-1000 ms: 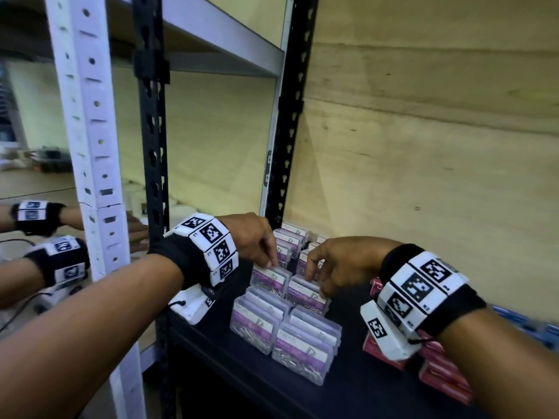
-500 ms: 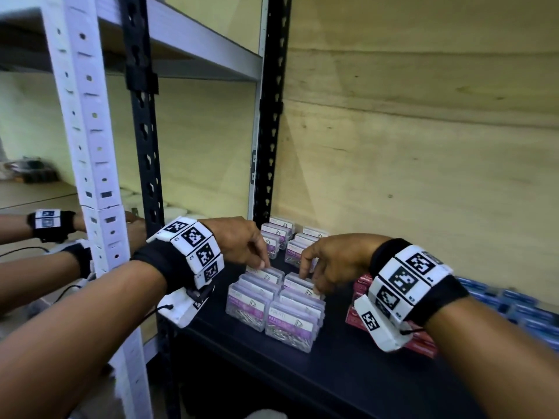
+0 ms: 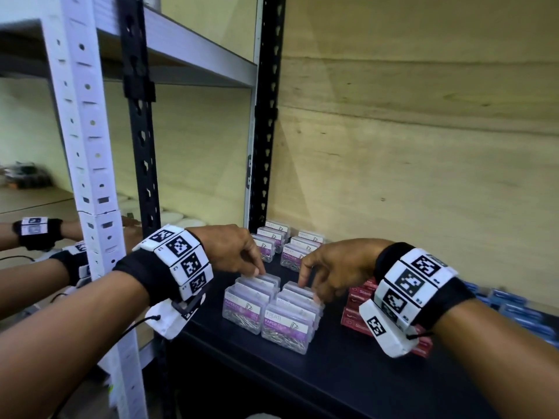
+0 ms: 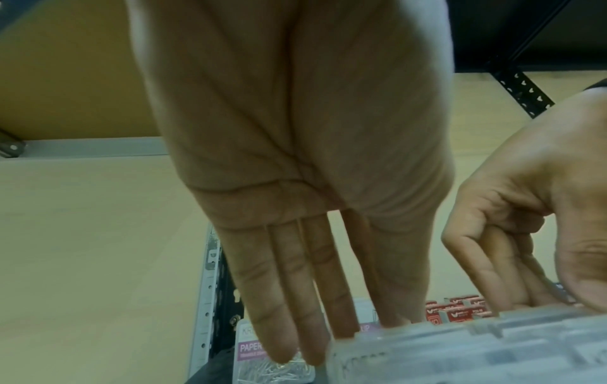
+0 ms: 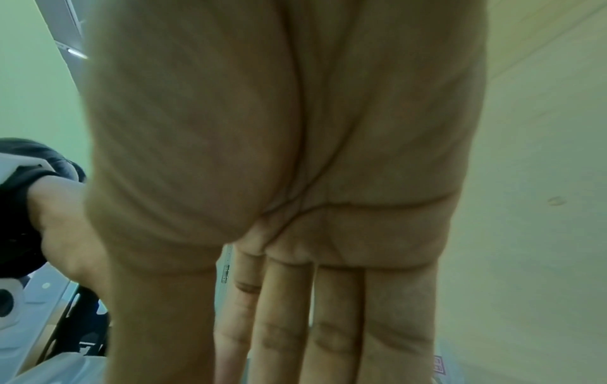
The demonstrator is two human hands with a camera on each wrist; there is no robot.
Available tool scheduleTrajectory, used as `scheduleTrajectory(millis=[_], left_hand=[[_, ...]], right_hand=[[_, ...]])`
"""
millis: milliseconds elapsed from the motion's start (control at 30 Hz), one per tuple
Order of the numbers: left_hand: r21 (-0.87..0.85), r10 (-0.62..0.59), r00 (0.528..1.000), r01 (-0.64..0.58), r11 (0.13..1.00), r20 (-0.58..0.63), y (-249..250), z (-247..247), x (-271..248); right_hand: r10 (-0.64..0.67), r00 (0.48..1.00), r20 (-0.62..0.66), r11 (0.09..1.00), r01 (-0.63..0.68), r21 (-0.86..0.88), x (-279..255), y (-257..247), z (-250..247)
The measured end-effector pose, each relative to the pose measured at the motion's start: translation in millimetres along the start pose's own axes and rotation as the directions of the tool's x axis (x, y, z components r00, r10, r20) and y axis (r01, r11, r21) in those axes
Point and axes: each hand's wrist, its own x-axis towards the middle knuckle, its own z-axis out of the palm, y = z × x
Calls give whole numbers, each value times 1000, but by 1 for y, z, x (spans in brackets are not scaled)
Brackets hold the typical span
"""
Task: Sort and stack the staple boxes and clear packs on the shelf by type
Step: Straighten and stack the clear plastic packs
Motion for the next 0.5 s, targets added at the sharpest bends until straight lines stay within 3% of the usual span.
scheduleTrajectory(millis=[300, 500], left_hand=[[-26, -8, 1000, 8, 1000, -2, -4, -1, 11], [92, -71, 972, 94, 991, -225, -18, -16, 42]], right_hand=[[-8, 1000, 8, 999, 8, -42, 12, 6, -10], [-23, 965, -261, 963, -48, -265, 38, 9, -43]])
